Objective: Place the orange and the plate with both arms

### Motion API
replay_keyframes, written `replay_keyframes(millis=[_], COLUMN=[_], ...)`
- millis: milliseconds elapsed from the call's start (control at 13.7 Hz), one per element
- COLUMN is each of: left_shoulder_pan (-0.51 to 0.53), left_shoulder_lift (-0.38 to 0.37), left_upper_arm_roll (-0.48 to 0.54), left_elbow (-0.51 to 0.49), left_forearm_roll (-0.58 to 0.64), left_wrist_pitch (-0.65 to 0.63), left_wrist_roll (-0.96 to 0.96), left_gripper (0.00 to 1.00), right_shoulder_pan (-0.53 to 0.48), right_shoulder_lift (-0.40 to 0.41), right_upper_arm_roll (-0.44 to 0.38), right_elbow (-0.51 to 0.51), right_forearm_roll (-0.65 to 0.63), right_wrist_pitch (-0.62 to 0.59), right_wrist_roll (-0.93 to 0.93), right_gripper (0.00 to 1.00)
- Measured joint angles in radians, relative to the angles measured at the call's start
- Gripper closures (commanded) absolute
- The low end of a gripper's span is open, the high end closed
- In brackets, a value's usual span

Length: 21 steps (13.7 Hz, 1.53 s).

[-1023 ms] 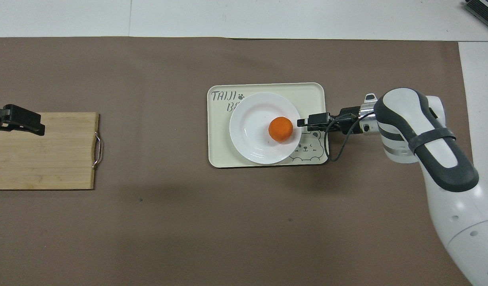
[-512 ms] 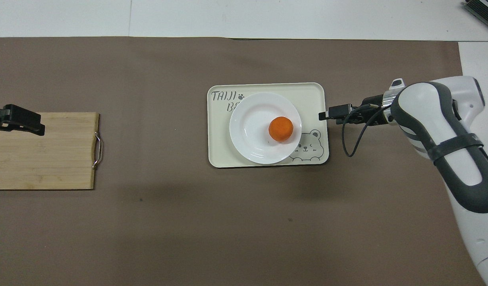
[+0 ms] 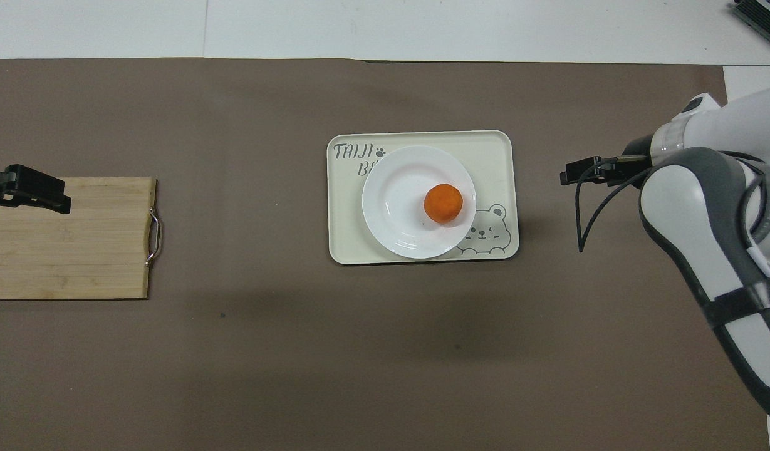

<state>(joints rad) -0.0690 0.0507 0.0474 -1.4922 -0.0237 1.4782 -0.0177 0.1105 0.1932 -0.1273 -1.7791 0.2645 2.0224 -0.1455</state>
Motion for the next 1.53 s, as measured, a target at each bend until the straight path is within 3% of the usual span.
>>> replay_keyframes(millis=[365, 512, 877, 1535], left_shoulder_pan=[0.000, 0.000, 0.000, 0.000], left_shoulder_lift=[0.000, 0.000, 0.000, 0.000], left_upper_arm_roll=[0.000, 0.000, 0.000, 0.000], left_elbow=[0.000, 0.000, 0.000, 0.000], left_forearm_roll=[0.000, 0.000, 0.000, 0.000], left_wrist_pitch=[0.000, 0.000, 0.000, 0.000], left_wrist_roll=[0.000, 0.000, 0.000, 0.000], left_gripper=[0.00, 0.00, 0.00, 0.00], right_shoulder_pan=[-0.012, -0.022, -0.025, -0.024], right_shoulder_lift=[-0.123, -0.188, -0.228, -0.246], right_upper_arm_roll=[-0.020, -0.022, -0.021, -0.009], right_elbow=[0.005, 0.023, 0.202, 0.190], right_forearm_roll=[-0.175, -0.188, -0.243, -0.251], right_wrist_pitch=[-0.137, -0.215, -0.477, -0.471], right_wrist_roll=[0.058, 0.060, 0.096, 0.097], right_gripper=[0.00, 0.00, 0.00, 0.00])
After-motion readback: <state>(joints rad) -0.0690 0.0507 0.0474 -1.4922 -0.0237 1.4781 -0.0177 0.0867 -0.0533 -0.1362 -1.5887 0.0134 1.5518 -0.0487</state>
